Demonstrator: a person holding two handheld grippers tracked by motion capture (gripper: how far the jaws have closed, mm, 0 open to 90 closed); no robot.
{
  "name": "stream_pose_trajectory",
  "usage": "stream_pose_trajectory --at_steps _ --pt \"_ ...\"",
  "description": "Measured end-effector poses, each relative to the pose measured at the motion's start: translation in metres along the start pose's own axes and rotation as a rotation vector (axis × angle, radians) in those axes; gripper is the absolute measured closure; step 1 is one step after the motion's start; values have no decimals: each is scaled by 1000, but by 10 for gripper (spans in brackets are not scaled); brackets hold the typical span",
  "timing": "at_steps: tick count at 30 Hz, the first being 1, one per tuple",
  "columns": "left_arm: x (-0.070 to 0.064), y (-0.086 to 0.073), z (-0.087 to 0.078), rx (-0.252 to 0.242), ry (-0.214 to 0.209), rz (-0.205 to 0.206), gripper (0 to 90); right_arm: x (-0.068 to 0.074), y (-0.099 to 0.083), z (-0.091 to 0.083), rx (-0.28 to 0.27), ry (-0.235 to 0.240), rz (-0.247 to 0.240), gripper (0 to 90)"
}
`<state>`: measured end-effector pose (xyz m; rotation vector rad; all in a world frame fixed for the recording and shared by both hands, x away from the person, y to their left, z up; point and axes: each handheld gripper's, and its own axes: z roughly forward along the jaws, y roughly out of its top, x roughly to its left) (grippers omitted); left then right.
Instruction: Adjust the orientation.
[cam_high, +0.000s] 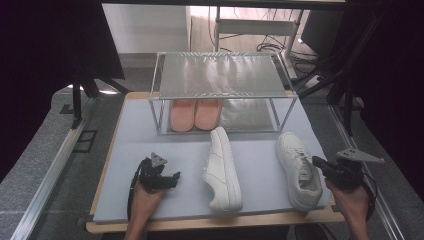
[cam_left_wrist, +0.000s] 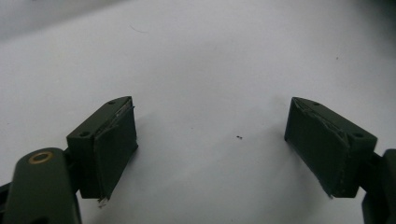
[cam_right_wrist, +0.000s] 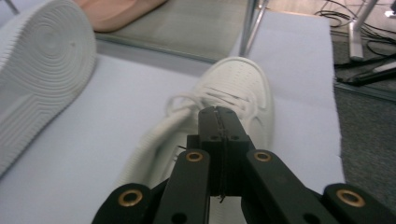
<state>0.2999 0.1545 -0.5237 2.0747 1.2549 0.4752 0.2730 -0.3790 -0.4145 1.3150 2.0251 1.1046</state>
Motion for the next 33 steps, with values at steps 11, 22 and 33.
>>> stream_pose_trajectory --at_steps 11,22,33 --pt "0 0 0 0 0 0 167 20 9 12 -4 73 -26 900" --pt "0 0 0 0 0 0 168 45 18 31 12 140 -57 900" --pt "0 0 0 0 0 1 168 74 23 47 20 206 -104 900"
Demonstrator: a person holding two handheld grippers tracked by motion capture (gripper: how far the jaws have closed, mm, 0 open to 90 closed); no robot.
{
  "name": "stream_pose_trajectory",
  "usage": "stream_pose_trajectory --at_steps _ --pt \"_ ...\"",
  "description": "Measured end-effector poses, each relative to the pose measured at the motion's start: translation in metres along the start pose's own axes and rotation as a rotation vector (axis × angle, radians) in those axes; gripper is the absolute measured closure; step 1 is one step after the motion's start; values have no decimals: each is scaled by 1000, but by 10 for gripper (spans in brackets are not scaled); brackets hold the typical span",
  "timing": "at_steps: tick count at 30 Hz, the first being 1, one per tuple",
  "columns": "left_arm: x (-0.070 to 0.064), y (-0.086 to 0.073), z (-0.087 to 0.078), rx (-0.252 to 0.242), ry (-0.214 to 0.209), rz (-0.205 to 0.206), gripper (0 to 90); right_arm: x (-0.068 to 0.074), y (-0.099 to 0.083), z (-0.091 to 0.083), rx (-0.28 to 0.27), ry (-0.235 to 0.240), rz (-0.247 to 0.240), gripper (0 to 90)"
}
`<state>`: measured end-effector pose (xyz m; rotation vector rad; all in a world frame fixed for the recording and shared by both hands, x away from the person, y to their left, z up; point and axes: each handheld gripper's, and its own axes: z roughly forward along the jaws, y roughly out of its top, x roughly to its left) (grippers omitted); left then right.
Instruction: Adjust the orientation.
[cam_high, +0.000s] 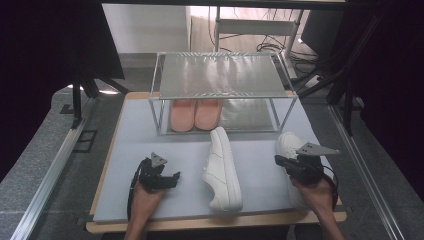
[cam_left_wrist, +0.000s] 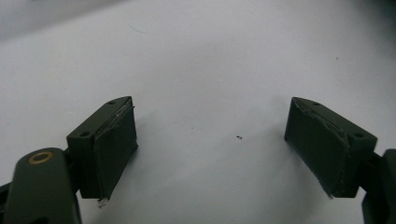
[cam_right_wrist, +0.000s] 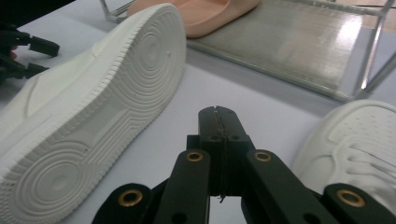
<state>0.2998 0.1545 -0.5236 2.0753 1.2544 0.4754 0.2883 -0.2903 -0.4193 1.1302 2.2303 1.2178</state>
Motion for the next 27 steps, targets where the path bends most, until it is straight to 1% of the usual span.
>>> stream_pose_trajectory --at_steps 6,16,27 --pt "0 0 0 0 0 0 168 13 2 10 7 37 -16 900" --pt "0 0 0 0 0 1 168 35 6 33 23 91 -53 900" --pt "0 0 0 0 0 1 168 51 9 54 44 137 -83 900"
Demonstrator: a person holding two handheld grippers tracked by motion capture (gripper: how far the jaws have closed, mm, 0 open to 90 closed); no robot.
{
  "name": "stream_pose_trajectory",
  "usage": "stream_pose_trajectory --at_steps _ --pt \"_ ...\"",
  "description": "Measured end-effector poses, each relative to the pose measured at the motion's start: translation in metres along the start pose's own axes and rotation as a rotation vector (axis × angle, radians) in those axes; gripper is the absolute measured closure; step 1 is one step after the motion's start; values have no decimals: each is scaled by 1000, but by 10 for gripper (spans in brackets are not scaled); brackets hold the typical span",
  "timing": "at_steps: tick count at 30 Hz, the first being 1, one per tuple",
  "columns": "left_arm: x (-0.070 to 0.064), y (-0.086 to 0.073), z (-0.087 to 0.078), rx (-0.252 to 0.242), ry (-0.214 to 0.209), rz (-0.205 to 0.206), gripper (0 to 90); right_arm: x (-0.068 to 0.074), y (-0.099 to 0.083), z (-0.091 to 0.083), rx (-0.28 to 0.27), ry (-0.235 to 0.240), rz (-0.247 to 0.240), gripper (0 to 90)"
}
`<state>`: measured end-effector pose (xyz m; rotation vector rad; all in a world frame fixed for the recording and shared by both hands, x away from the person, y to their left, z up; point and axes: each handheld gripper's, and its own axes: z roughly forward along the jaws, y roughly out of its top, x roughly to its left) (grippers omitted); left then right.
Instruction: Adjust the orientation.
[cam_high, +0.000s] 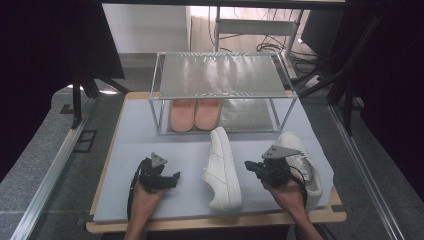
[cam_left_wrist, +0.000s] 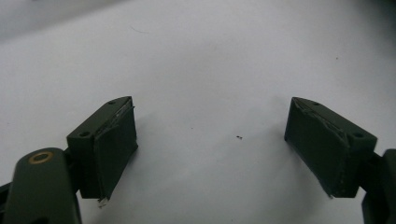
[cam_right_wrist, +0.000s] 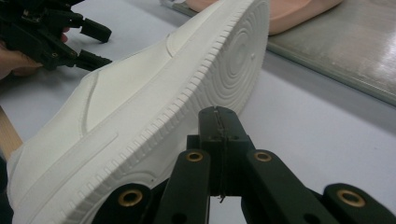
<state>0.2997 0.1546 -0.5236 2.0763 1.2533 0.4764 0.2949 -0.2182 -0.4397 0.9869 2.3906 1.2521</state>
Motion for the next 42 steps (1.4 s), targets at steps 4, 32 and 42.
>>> stream_pose_trajectory --at_steps 4,32,42 --pt "0 0 0 0 0 0 168 4 3 6 2 15 -10 900" --pt "0 0 0 -4 1 -4 168 21 16 30 8 68 -59 900" --pt "0 0 0 -3 1 -3 168 15 9 22 10 58 -35 900"
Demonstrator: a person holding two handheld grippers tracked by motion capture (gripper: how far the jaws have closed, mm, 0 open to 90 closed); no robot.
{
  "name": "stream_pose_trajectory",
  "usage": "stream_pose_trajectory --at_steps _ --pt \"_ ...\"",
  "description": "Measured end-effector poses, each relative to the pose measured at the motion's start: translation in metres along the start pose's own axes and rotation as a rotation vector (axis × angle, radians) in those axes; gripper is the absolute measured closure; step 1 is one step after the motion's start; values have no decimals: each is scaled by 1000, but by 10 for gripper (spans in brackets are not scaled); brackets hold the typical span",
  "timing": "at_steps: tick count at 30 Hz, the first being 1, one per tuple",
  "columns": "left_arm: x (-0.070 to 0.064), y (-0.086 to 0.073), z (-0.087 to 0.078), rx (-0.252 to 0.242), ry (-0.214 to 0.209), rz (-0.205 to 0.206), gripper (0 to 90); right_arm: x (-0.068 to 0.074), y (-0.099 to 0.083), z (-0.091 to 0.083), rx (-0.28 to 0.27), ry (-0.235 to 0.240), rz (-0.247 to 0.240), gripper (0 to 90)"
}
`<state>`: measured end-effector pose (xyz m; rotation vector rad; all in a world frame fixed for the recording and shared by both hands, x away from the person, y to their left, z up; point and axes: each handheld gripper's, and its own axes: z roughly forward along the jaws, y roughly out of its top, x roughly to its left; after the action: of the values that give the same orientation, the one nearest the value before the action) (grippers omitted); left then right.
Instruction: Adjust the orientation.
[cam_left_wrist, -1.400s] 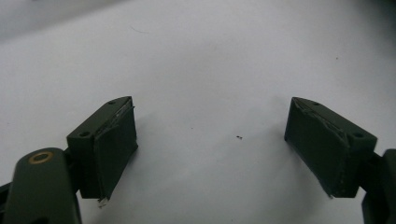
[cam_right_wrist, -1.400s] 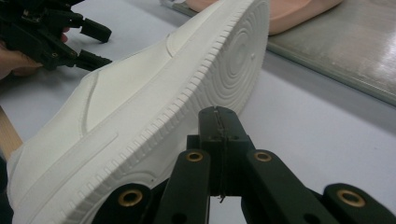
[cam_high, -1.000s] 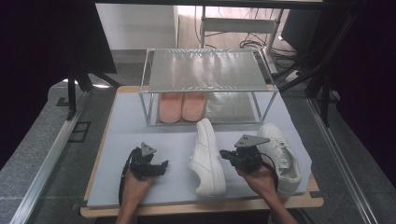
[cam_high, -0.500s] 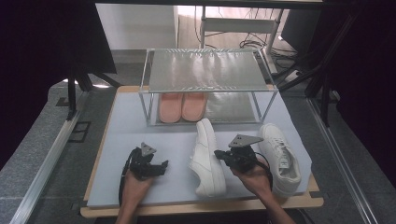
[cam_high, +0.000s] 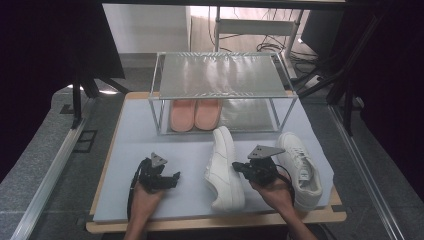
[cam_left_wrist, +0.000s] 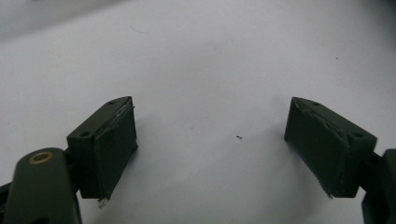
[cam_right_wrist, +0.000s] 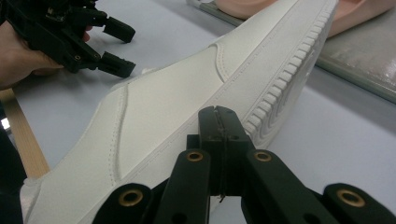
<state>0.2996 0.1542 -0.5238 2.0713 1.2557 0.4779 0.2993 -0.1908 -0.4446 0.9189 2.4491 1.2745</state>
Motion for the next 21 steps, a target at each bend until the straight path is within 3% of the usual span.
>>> stream_pose_trajectory --at_steps 11,21 --pt "0 0 0 2 -1 3 168 -7 -6 -11 5 -47 26 900" --pt "0 0 0 2 -1 4 168 -18 -19 -23 46 -159 71 900"
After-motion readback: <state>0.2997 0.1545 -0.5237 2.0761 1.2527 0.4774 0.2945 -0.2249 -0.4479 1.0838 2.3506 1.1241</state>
